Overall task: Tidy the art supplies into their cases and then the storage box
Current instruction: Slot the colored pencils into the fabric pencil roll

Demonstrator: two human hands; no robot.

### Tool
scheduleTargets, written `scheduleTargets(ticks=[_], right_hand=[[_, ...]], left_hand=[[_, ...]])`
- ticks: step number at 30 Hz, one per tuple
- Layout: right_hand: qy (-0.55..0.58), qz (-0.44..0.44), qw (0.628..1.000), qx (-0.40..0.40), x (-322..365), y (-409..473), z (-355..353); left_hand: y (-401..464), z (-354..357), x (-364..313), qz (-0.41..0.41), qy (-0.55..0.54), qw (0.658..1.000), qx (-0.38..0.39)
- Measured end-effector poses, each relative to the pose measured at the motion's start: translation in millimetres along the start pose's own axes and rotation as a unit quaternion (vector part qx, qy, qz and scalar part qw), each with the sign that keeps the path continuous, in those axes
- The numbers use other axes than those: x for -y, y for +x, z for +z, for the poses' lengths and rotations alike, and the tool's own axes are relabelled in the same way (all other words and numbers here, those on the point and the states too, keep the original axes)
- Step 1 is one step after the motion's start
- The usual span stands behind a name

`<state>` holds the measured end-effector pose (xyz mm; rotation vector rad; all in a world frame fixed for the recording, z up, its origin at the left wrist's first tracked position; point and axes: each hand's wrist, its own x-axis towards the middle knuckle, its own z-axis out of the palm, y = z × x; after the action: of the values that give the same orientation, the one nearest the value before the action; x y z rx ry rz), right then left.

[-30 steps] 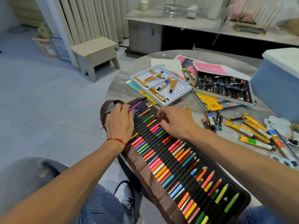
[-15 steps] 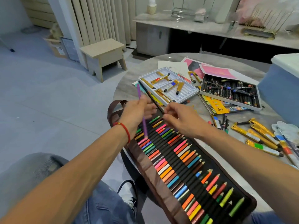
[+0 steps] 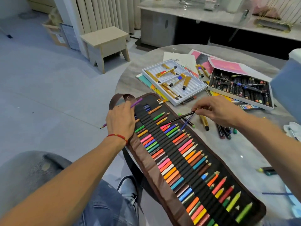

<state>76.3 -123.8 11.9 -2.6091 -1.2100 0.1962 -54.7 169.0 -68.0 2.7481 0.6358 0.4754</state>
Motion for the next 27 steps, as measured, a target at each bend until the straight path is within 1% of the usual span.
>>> scheduleTargets(ticks=[6,15,19,22,27], right_hand=[[0.003,-0.003,1.0,0.01,-10.0,12.3,9.8],[-0.008,-0.007,0.999,-0.034,-0.4,24.5,31.2],[-0.003,-0.013,0.998,-0.064,0.5,28.0,37.1],[0.007,-0.002,0.997,-0.074,-0.2,30.2,41.0],[0.027,0.023,0.998,-0.049,1.0,30.9,48.8]], left_hand=[[-1.4,-2.2,0.2,-0.004,-0.003,1.0,0.002],[-0.8,2.2,1.5,-0.01,-0.005,1.0,-0.007],[-2.5,1.5,0.6,-0.004,-0.004,0.999,-0.031],[-2.2,0.0,-1.1,-0.004,-0.006,1.0,-0.018],[-3.3,-2.9,-5.2,-0.013,-0.003,1.0,-0.008]])
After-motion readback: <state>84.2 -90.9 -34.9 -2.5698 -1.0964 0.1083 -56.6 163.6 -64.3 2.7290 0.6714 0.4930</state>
